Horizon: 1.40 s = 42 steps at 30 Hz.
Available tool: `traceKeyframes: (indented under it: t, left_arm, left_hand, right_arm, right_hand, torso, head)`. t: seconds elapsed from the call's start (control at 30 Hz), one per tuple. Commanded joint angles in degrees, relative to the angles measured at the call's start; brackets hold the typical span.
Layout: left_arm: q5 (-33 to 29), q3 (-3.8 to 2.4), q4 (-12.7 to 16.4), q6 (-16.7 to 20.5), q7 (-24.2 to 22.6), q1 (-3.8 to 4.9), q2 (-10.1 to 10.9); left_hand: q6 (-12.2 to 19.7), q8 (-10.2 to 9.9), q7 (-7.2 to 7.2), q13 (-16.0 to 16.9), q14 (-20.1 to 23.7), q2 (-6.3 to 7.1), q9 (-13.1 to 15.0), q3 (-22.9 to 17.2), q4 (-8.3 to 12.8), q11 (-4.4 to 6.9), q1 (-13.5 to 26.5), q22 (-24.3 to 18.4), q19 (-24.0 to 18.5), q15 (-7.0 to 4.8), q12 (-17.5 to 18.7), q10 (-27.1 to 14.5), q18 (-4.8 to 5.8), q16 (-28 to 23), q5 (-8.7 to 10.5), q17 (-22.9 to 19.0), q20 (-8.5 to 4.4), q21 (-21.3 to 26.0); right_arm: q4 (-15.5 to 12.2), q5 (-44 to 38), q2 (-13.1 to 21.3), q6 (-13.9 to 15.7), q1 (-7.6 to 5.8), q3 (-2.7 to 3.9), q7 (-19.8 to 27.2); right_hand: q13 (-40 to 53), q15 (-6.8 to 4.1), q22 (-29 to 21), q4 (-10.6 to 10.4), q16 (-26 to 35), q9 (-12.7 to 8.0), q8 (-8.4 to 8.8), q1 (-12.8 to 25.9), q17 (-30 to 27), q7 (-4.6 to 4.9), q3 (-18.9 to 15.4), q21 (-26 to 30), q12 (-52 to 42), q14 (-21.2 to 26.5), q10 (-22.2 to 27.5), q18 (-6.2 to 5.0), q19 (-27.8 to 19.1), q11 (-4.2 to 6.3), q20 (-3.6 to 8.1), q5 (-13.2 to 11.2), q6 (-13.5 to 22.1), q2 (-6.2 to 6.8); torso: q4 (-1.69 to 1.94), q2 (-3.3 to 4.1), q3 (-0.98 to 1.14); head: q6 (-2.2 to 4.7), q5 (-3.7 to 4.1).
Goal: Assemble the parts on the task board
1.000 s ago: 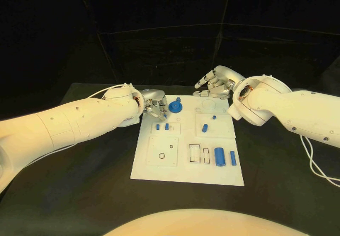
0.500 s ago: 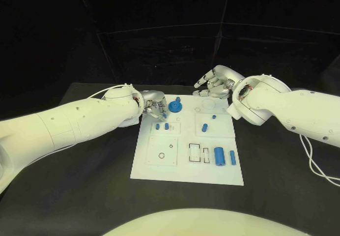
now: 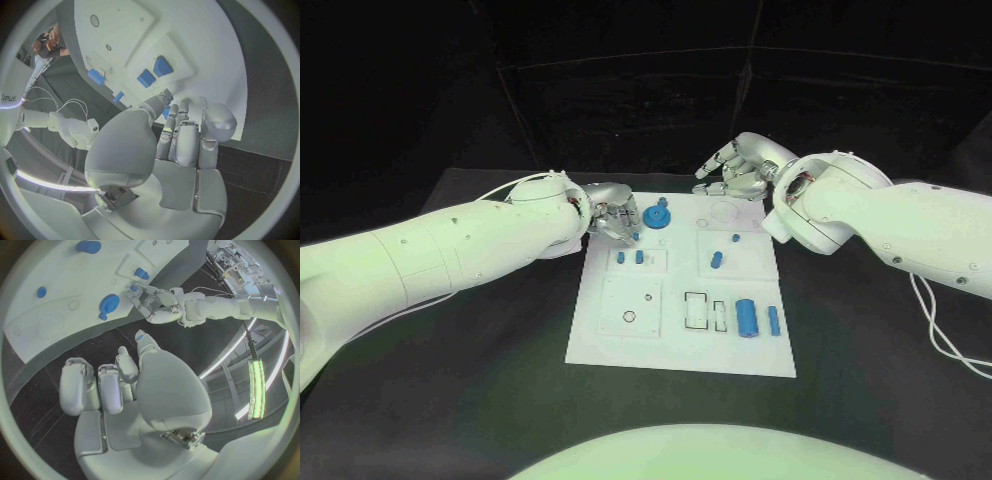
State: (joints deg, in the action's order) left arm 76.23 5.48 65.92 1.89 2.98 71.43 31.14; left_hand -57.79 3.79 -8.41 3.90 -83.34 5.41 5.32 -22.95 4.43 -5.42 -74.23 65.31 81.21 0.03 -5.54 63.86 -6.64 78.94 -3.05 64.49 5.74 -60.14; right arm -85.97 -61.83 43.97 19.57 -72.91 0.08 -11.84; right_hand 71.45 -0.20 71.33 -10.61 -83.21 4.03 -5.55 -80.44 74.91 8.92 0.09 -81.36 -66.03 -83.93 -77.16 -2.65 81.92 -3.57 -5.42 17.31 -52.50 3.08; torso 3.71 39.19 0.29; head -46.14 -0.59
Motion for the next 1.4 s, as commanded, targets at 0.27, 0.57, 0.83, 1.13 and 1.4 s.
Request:
traceKeyframes:
  t: [0.27,0.57,0.83,1.13,1.4]
  left_arm:
    - [-1.5,-0.05,0.6,1.6,0.2,0.07,1.2]
    - [-3.4,-0.16,2.9,5.2,-0.3,0.16,5.0]
    - [-17.7,-0.24,6.4,13.7,-8.1,0.21,9.1]
    - [-50.3,-0.17,11.1,17.1,-22.3,0.14,12.4]
    - [-67.5,-0.05,14.8,16.7,-27.5,-0.17,13.9]
  left_hand:
    - [1.9,-0.2,-0.1,0.1,0.0,0.99,-0.6,0.1,-0.1,-0.17,0.0,-0.9,-0.5,0.52,0.8,-1.3,0.07,-0.3,0.22,-0.2,0.32,1.5]
    - [4.1,-0.2,-0.13,-0.2,-0.3,1.68,-1.3,1.4,0.2,-1.08,-0.7,-3.5,-1.3,1.16,2.0,-6.0,-0.53,-0.1,0.23,-0.2,0.84,4.9]
    - [3.2,0.6,-1.42,0.2,-0.6,0.92,-1.1,2.5,-0.2,-1.22,-1.4,-4.9,-1.2,1.29,0.6,-6.5,-0.88,0.1,0.2,-0.2,1.07,6.6]
    - [0.2,2.1,-1.59,0.8,6.1,-1.3,-1.0,0.9,-0.9,-0.89,-1.7,-16.8,-8.6,1.24,-3.0,-1.9,-3.46,-7.0,0.17,-13.2,1.13,22.8]
    - [-0.9,2.9,-1.05,1.2,11.2,-1.66,-1.0,0.8,-1.4,-0.23,-1.4,-19.5,-11.4,0.95,-5.0,0.2,-3.9,-12.1,0.15,-21.9,1.03,27.0]
  right_arm:
    - [1.0,0.0,0.1,-0.1,-0.11,0.03,0.3]
    - [3.9,-2.3,0.6,-2.2,-0.08,0.01,1.6]
    - [4.7,-12.1,1.9,-5.0,0.74,-0.05,3.3]
    - [3.1,-24.4,4.3,-6.3,3.3,-0.12,3.1]
    - [2.3,-28.6,4.6,-5.8,5.24,-0.14,2.2]
  right_hand:
    - [-14.1,-0.65,-4.6,-0.7,3.9,-0.1,-0.53,-0.8,0.1,-0.17,-0.5,3.0,18.1,-2.2,9.8,-2.07,-2.5,0.05,0.16,0.2,0.2,-0.83]
    - [-34.8,-0.57,-12.4,-2.1,10.2,0.1,-1.72,-4.6,-6.6,-0.03,1.3,8.0,40.7,-1.1,17.2,-3.37,-5.1,-0.3,0.16,0.1,-2.7,-0.25]
    - [-45.5,-0.55,-12.2,-1.7,11.4,0.0,-1.89,-8.2,-7.5,-0.59,3.9,8.2,48.9,-1.4,14.9,-3.27,-4.1,-0.27,0.17,-0.9,-5.8,0.96]
    - [-50.2,-0.29,-11.9,-1.8,11.8,-0.2,-1.22,-8.9,-7.8,-0.83,5.0,8.2,52.1,-1.6,15.1,-3.13,-3.7,-0.54,-0.09,-1.3,-6.5,2.11]
    - [-54.3,0.79,-13.4,-2.3,12.3,-0.3,0.51,-8.3,-8.5,0.58,4.7,9.1,54.7,-1.7,17.1,-3.32,-4.3,-1.97,-0.96,-3.2,-4.6,3.87]
  torso:
    - [-0.05,-0.02,-0.01]
    - [0.13,-0.03,-0.01]
    - [-0.16,-0.07,-0.11]
    - [0.07,-0.01,0.02]
    - [-0.08,-0.01,-0.01]
  head:
    - [0.18,0.14]
    - [0.54,0.58]
    - [0.94,1.33]
    - [1.93,4.82]
    - [2.21,6.44]
